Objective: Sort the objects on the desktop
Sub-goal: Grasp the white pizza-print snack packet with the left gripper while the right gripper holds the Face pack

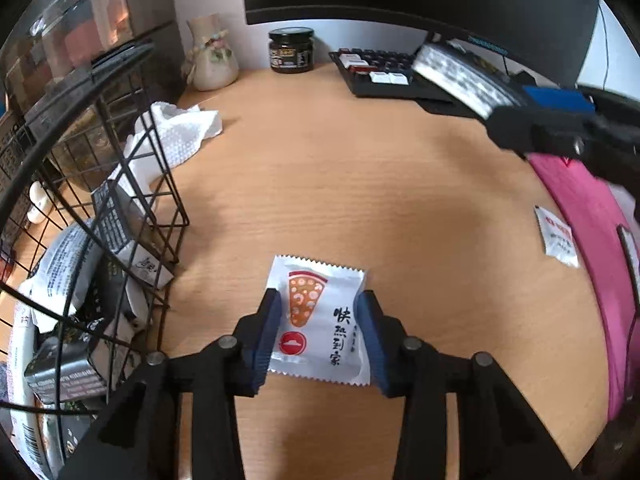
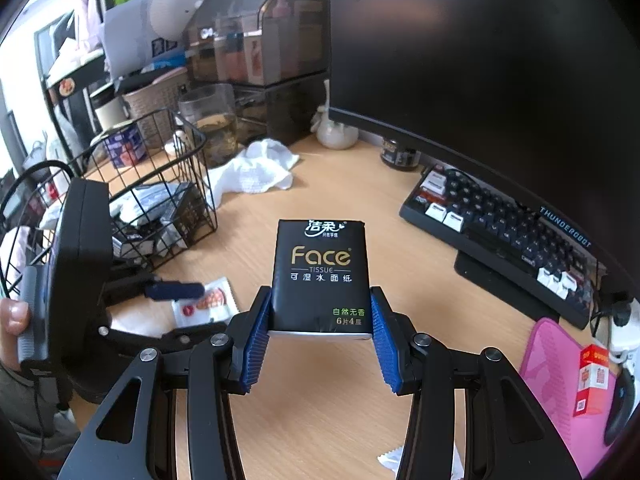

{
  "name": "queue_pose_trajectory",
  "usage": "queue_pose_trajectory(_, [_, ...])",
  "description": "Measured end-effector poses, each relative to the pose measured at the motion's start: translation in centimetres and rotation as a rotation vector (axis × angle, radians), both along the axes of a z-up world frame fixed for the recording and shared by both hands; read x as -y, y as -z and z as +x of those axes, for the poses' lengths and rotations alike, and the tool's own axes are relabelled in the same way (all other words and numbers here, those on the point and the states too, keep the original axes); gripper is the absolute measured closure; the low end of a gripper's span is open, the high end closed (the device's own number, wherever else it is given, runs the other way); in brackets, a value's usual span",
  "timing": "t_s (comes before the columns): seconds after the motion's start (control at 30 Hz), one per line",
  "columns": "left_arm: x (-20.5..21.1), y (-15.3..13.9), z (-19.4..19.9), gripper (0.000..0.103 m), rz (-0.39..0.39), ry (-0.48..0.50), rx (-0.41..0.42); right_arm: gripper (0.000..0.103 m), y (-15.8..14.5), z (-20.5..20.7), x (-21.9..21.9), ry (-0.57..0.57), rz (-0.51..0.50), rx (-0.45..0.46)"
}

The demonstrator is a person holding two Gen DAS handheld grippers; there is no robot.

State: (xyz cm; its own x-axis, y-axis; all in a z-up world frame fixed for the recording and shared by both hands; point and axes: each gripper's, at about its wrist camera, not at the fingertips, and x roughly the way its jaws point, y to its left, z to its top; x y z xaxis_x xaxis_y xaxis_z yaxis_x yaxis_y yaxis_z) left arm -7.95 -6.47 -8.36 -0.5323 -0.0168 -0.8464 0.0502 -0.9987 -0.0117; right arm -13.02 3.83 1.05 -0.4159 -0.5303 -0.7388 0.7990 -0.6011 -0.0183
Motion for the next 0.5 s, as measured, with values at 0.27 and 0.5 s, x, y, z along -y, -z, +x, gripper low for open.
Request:
queue_pose_trajectory(0.27, [-1.6, -0.4, 0.2, 0.103, 0.025, 0.057, 0.007, 0.057, -0.5, 0.5, -0.1, -0.004, -0.005, -0.008])
queue_pose_trajectory(0.5, [-1.7, -2.5, 1.1, 0.103, 0.029, 0.052, -0.054, 0.057, -0.9, 0.6, -0.3, 0.005, -0.011, -0.015])
